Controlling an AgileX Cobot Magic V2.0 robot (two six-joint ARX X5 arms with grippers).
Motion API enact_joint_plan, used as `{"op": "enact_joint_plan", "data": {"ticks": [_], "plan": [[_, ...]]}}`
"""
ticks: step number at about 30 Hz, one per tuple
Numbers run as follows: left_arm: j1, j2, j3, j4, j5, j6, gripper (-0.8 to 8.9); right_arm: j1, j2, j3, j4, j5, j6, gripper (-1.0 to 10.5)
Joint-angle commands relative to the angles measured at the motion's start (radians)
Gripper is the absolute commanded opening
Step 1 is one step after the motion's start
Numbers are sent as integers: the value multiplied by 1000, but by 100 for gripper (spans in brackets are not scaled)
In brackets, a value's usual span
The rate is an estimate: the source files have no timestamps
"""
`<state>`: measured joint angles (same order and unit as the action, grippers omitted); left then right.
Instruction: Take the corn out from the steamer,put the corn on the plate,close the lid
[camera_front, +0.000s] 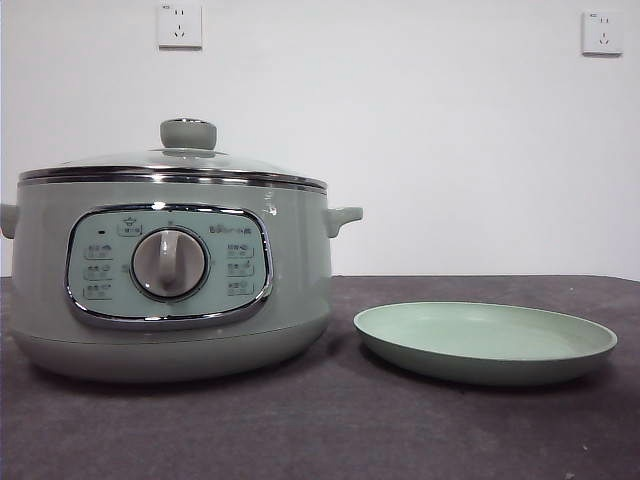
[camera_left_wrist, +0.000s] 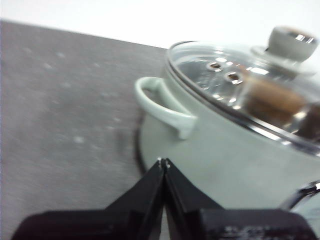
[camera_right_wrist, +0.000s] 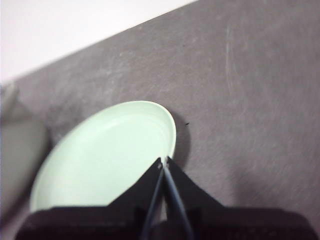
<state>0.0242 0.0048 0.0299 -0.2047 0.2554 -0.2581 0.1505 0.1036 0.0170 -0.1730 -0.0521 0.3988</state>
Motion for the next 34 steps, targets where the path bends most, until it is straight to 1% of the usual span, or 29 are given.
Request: {"op": "enact_joint_plan", "data": {"ticks": [1,4,7,9,13,17,21,26,28,30,32,34], "plan": [[3,-3,-11,-5,41,-90,-5,1,1,-10,-8,-2,176,0],[3,-3,-6,-5,61,-91,-8,1,1,-6,-11,-5,176,-5],[3,-3,18,-22,61,-102,-8,1,2,14,-19,-31,169,-10],[3,-3,50,-42,58,-106,-8,1,8,39,-27,-32,159,-10],[3,5,135,-96,33,-105,-8,1,36,114,-52,-45,106,-10],[3,45,227,-134,33,-103,-8,1,92,211,-74,-54,60,-10],[3,121,327,-171,34,-65,-8,1,173,341,-126,-55,-24,-10],[3,261,466,-240,46,28,-8,1,301,524,-231,-55,-158,-9],[3,328,527,-272,72,70,-8,1,358,600,-285,-55,-199,-7],[3,389,580,-301,102,97,-8,2,409,667,-335,-56,-225,-1],[2,443,628,-322,134,114,-8,2,457,725,-377,-87,-250,-1],[0,495,675,-336,165,126,-4,2,507,778,-417,-167,-290,-1]]}}
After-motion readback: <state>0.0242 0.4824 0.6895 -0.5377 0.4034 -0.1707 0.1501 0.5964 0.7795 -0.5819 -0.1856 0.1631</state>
